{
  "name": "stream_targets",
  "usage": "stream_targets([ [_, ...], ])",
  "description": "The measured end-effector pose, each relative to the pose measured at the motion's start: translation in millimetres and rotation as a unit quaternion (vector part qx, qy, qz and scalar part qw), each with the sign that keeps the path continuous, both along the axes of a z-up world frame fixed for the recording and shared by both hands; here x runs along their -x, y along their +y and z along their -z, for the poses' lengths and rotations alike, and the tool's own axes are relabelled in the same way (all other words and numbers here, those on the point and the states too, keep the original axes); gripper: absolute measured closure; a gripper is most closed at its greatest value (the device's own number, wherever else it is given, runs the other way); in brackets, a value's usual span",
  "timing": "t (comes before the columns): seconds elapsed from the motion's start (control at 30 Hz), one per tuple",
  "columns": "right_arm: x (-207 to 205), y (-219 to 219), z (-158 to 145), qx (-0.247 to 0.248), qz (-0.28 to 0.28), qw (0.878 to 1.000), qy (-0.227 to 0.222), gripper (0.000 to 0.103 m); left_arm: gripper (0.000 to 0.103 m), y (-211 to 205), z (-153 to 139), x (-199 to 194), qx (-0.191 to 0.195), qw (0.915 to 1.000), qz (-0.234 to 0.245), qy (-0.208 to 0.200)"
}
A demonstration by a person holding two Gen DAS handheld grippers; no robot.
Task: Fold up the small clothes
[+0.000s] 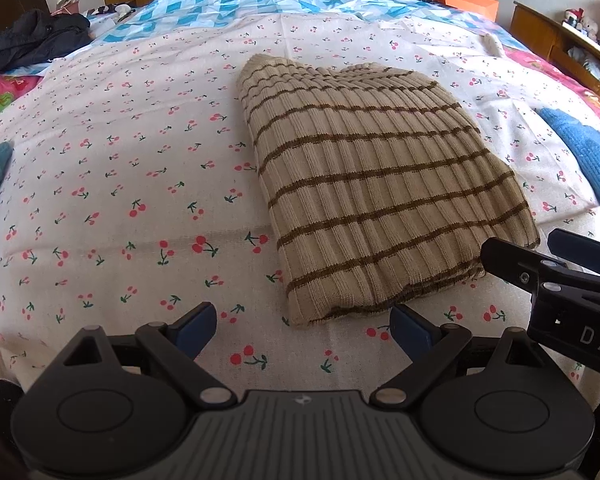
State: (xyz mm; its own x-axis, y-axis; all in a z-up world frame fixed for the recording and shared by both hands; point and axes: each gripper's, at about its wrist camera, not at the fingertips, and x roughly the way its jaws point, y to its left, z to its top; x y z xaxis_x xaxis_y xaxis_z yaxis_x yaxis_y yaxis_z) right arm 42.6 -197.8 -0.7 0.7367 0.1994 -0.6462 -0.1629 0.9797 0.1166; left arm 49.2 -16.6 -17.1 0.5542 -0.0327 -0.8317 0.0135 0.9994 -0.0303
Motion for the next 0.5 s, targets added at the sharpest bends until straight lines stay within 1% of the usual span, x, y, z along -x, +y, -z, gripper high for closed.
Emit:
stream_targets([
  [0.2, 0.9, -3.3, -0.2, -0.001, 0.008, 1.0, 0.005, 0.031, 0.005, 5.4, -1.4, 1.6, 0.004, 0.9999, -0.013, -0.004],
  [0.27, 0.5, -3.8, 1.6, 0.001, 0.009, 1.0, 0.013, 0.031, 0.005, 6.3, -1.5, 1.7, 0.004, 0.9999, -0.016, -0.003],
  [0.4, -1.2, -0.9, 5.8, 0.009, 0.005, 1.0, 0.028, 0.031, 0.005, 4.8, -1.4, 2.3, -0.001, 0.9999, -0.016, -0.004],
  [0.5, -0.2, 0.9, 7.1, 0.016, 0.003, 0.999, 0.03, 0.03, 0.005, 4.6, -1.8, 2.5, -0.004, 0.9998, -0.017, -0.003],
])
